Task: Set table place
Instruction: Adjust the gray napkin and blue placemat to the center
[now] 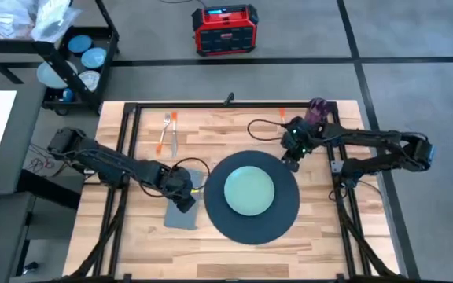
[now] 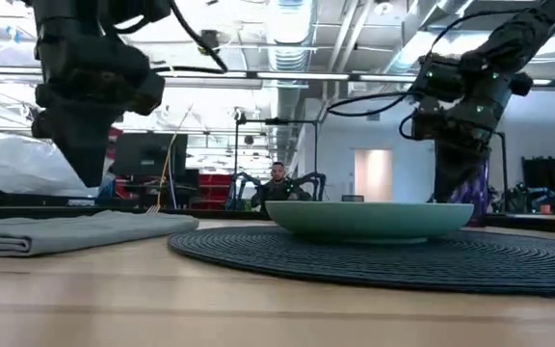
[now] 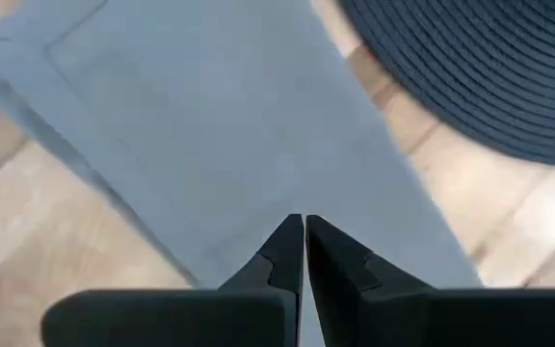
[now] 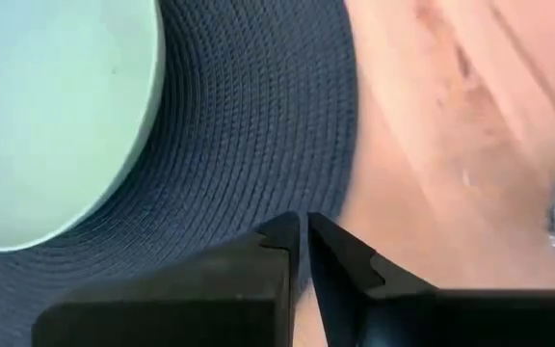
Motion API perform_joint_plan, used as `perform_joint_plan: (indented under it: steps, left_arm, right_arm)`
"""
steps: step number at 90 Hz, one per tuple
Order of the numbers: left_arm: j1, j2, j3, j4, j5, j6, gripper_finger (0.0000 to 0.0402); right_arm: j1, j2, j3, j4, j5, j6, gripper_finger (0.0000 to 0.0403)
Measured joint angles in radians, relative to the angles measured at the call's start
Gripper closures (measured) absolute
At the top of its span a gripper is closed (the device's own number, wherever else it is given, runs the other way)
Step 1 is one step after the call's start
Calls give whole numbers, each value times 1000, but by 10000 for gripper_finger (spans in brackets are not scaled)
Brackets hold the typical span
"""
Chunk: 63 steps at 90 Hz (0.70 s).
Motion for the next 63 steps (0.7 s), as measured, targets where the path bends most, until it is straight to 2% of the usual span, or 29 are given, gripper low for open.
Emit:
perform_joint_plan:
  steps: [14,28,37,46,63]
  left_arm:
    - [7,37,-18,60,49,11,401]
    - [6,174,-24,143,194,66,402]
    - [15,234,12,182,227,129,401]
    - [34,258,47,167,224,187,401]
    - [49,250,87,56,112,227,401]
  right_arm:
    - [-24,-90,15,-35,8,-2,387]
    - [-42,-198,19,-73,8,3,387]
    - [-47,-261,19,-87,8,23,387]
    - [-46,-306,19,-109,9,38,387]
    - [-24,-343,19,-117,12,43,387]
